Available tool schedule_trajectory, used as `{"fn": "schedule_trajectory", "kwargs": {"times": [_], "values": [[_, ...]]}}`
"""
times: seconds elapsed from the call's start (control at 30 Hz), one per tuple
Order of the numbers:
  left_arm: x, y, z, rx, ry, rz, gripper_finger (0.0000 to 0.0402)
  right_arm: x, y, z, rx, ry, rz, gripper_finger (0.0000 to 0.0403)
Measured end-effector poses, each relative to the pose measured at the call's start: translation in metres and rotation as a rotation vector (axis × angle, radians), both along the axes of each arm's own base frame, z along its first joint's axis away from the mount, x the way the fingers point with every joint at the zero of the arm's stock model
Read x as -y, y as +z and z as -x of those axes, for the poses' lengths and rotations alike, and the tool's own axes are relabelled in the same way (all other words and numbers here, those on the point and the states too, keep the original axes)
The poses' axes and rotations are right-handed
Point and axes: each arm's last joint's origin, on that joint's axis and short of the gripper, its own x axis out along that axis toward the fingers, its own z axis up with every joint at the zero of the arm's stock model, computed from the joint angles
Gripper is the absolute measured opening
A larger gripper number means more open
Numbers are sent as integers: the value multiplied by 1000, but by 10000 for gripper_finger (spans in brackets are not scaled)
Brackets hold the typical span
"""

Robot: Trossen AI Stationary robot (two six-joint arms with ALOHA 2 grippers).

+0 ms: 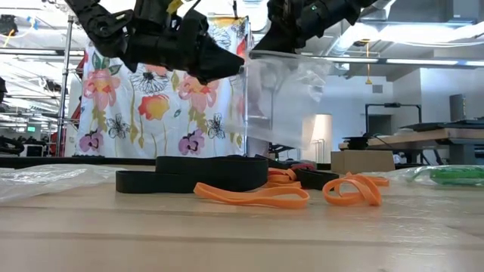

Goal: Sort rubber bands
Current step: Put the orange rubber band into the transparent zip bag

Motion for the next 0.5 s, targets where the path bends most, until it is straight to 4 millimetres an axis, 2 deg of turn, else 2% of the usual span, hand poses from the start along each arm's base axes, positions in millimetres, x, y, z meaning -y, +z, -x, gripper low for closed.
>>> {"fn": "schedule_trajectory", "kwargs": {"times": [0.37, 0.5], "values": [[3, 1, -5, -66, -51, 53, 208, -3, 6, -4, 70, 11, 16, 0], [3, 1, -5, -65, -52, 48, 171, -3, 5, -4, 61, 13, 19, 0]]}}
